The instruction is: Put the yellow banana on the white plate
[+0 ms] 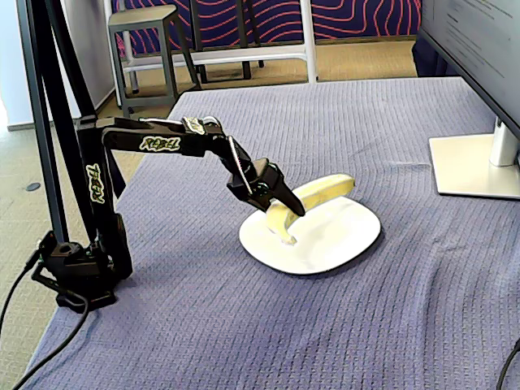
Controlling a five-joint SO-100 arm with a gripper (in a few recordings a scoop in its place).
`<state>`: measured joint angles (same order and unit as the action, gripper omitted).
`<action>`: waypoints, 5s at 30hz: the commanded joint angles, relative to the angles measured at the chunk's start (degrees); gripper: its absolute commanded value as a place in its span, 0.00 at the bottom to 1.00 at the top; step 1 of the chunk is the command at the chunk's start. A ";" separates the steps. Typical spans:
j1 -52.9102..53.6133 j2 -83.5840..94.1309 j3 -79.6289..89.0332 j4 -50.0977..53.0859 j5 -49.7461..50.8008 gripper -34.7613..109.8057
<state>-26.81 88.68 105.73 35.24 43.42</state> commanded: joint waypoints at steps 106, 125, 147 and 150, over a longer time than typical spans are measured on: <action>11.60 50.27 37.18 11.25 -39.99 0.24; 20.39 89.47 59.94 32.70 -51.77 0.24; 24.35 90.00 60.91 34.54 -52.21 0.24; 24.79 90.09 60.91 34.54 -51.59 0.24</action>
<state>-2.99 178.51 166.82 69.52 -8.96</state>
